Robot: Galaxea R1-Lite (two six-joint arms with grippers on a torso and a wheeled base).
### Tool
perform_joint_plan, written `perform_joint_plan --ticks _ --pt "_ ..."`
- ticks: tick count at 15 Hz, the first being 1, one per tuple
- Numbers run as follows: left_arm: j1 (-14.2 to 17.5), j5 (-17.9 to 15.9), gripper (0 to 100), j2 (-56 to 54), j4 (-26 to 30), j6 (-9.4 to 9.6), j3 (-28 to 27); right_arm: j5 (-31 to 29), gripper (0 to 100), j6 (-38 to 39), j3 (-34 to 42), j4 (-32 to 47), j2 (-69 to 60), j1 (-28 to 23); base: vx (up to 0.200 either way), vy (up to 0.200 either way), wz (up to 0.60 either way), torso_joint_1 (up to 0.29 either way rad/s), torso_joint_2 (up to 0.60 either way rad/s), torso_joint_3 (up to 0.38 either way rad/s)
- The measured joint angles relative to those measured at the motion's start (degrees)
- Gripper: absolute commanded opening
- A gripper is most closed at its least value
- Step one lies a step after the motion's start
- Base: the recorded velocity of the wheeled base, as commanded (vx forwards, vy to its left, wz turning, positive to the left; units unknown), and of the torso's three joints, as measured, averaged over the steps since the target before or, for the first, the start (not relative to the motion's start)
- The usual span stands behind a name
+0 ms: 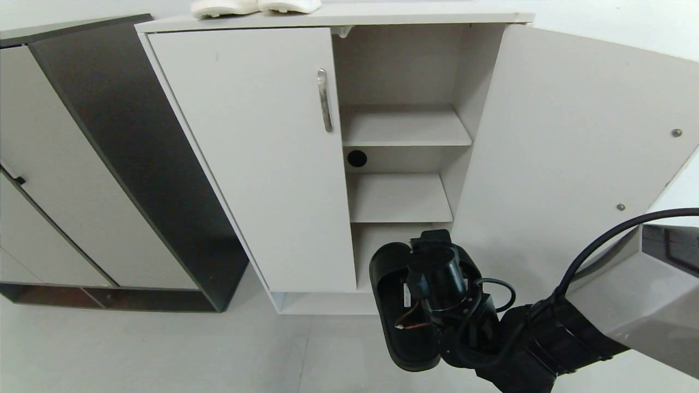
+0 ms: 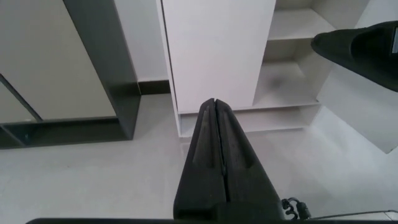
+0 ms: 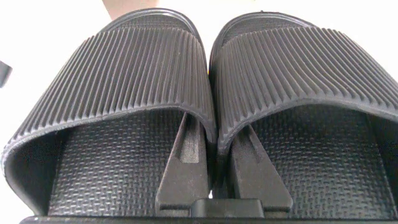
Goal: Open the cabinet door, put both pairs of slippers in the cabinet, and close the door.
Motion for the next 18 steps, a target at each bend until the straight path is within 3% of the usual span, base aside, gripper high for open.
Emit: perform_joint_plan --ticks 8,13,18 --pt "0.0 0.1 0 0.0 0.0 -0.56 0.0 -0.5 0 -0.9 1.4 -5.5 2.1 0.3 0.0 0.0 0.0 0.003 0.0 -0.2" --pt "0.0 0.9 0 0.0 0.0 -1.18 0.0 -1.5 0 -14.7 5.8 -30.0 2.1 0.7 0.0 0.0 0.0 0.005 0.0 -0.196" --pt "0.0 0.9 0 0.0 0.0 -1.13 0.0 -1.7 0 -17.2 6.5 -33.3 2.1 -1.5 0.0 0.0 0.0 0.003 0.0 -0.083"
